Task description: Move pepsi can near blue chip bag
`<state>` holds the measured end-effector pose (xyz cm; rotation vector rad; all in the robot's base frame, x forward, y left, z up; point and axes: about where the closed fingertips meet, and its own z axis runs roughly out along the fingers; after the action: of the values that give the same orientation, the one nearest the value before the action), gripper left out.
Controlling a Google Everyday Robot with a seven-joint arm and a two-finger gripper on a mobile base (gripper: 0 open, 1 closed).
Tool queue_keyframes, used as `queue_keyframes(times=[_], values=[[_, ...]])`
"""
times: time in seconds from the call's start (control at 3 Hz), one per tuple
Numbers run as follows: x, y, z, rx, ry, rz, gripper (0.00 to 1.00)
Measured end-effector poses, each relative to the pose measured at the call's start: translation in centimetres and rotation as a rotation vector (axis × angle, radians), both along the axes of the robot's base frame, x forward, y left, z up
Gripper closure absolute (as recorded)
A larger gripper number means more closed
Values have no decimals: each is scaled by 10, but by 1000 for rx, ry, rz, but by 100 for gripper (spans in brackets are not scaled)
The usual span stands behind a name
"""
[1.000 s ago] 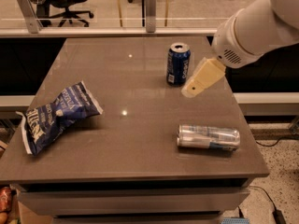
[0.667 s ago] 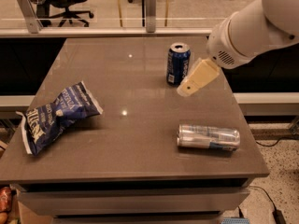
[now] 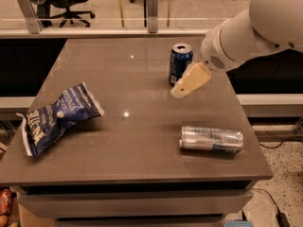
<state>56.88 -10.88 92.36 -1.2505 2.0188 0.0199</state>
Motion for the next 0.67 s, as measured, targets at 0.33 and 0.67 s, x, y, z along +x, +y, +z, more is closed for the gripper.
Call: queue_keyframes(times=[0.33,0.67], values=[[9,6,-12,18,2,10,0],[22,10,-33,58,3,20,0]])
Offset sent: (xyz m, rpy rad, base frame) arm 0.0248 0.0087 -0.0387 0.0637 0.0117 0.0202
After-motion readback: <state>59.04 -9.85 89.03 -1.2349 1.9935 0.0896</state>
